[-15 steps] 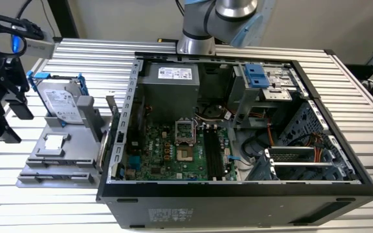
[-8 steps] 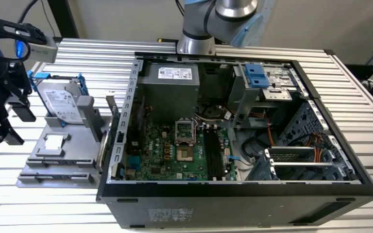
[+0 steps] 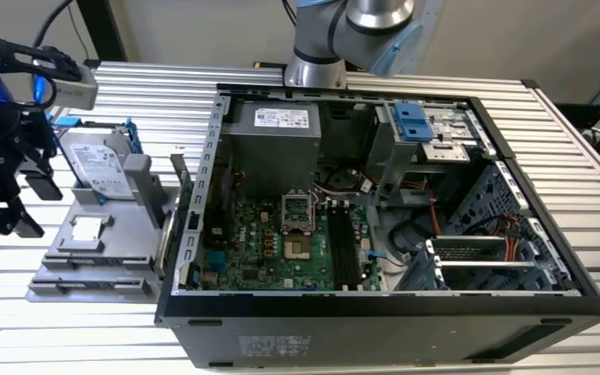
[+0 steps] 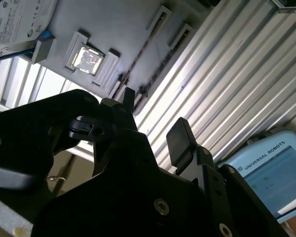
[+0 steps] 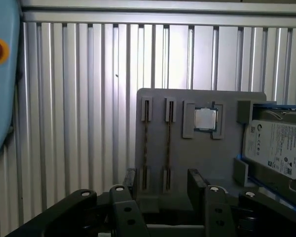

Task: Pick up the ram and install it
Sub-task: 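Pick up the ram and move it above insertion slot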

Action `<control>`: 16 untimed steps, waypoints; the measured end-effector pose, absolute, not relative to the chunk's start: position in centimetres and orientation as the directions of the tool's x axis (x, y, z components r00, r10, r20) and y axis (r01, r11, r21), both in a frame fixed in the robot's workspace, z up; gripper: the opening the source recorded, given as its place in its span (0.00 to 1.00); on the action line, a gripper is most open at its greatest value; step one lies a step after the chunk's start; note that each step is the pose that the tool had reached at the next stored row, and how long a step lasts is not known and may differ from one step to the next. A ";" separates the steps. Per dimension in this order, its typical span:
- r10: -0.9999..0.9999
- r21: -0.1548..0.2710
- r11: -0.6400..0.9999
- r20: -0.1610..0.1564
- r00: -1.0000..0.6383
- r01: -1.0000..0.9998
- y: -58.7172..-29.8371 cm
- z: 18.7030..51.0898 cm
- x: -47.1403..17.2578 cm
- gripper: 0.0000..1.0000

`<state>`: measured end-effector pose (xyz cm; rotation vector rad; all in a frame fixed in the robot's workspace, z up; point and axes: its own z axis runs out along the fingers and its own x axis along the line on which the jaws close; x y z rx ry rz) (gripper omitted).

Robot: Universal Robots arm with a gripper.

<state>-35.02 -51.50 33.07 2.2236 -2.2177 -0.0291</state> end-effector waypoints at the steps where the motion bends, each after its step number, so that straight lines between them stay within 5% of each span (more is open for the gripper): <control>1: -1.000 0.014 -0.002 -0.012 0.002 -1.000 -51.5 32.9 -35.0 1.00; 16: -1.000 0.014 0.010 -0.012 -0.010 -1.000 -51.5 31.2 -34.7 1.00</control>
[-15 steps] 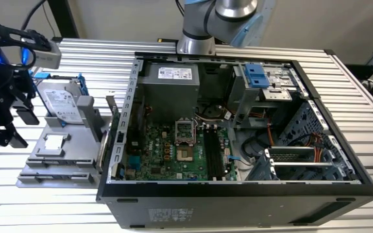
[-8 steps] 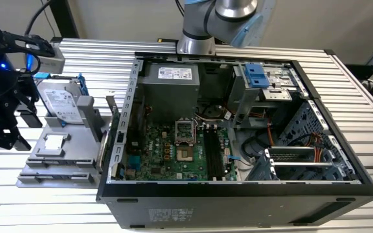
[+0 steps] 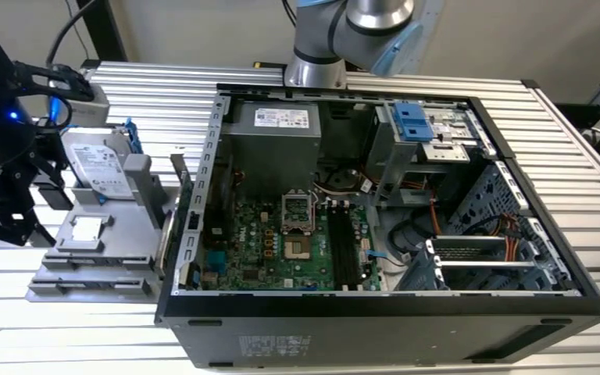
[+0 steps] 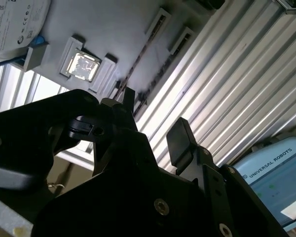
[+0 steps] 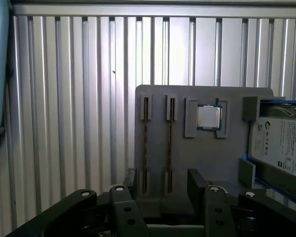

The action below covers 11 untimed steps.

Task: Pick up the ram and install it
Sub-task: 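Pick up the ram and move it above insertion slot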

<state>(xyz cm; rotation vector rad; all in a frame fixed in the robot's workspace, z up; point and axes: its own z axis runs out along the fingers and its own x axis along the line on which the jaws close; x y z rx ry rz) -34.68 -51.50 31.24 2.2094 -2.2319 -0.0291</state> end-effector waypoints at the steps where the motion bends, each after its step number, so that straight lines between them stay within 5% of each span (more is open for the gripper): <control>1: -1.000 0.014 0.011 -0.012 -0.011 -1.000 -51.5 31.1 -34.7 1.00; 11: -1.000 0.014 0.015 -0.012 -0.015 -1.000 -51.5 30.2 -34.7 1.00</control>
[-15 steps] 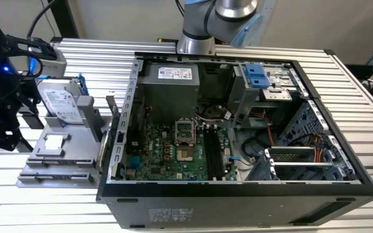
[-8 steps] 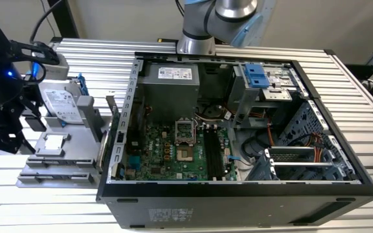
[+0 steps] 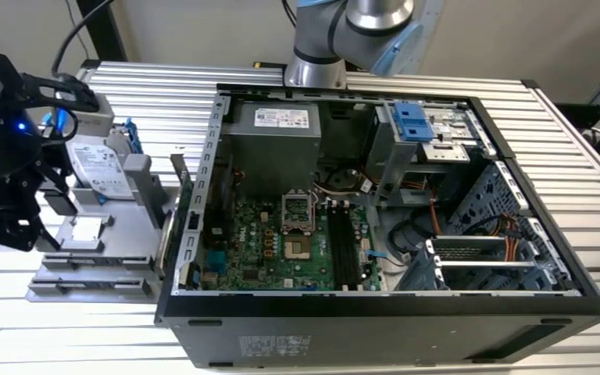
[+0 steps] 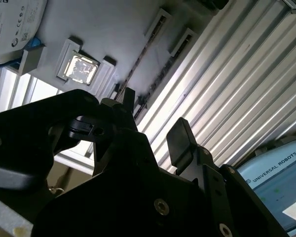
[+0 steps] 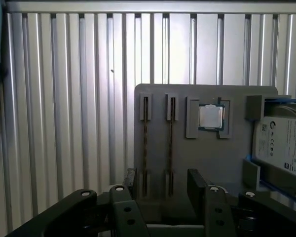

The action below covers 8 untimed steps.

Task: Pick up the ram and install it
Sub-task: 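Pick up the ram and move it above insertion slot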

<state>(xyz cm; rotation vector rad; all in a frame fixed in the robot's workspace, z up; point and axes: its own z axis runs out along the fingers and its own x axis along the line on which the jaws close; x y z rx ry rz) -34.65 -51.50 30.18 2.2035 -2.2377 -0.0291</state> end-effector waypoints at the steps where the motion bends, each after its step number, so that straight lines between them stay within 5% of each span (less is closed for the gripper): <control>1: -1.000 0.014 0.015 -0.012 -0.016 -1.000 -51.5 30.1 -34.6 1.00; 8: -1.000 0.014 0.015 -0.012 -0.016 -1.000 -51.5 29.2 -34.6 1.00</control>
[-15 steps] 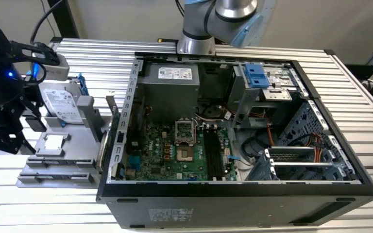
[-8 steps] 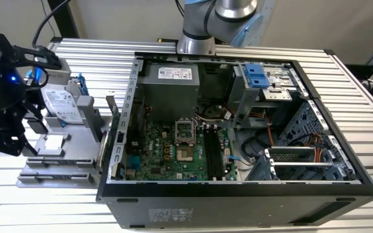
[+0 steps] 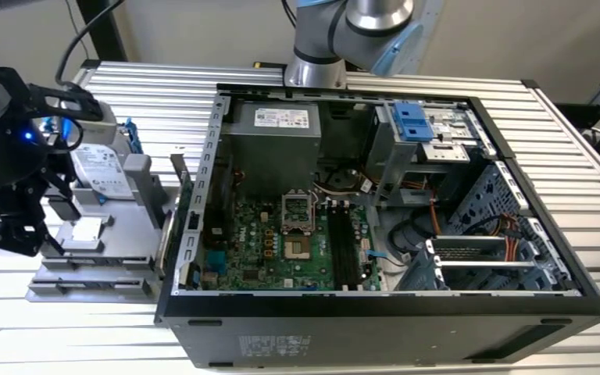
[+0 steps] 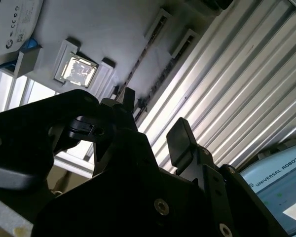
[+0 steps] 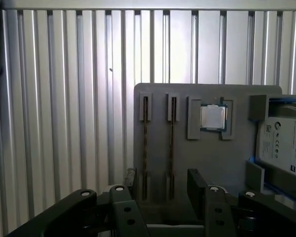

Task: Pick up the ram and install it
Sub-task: 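Pick up the ram and move it above insertion slot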

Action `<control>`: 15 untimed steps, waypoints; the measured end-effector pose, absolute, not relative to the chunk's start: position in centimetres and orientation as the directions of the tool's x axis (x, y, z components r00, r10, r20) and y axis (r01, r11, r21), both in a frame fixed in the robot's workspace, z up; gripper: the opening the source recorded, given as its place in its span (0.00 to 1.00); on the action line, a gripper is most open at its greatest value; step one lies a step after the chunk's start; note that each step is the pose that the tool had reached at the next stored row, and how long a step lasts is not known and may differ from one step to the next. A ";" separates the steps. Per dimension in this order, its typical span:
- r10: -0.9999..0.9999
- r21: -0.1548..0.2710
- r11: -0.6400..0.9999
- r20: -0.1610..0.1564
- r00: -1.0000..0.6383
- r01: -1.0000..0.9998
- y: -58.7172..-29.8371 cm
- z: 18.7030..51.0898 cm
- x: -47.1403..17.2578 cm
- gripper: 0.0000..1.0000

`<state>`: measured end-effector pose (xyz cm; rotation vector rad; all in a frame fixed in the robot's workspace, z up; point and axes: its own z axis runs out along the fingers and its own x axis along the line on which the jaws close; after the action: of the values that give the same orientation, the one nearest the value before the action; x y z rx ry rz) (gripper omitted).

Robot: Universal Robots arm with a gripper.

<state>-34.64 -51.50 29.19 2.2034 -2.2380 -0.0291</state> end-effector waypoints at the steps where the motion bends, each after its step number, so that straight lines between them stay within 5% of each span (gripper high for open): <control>1: -1.000 0.014 0.016 -0.012 -0.016 -1.000 -51.5 29.1 -34.6 1.00; 15: -1.000 0.014 0.015 -0.012 -0.016 -1.000 -51.8 27.5 -34.6 1.00</control>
<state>-34.65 -51.77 27.52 2.2033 -2.2379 -0.0291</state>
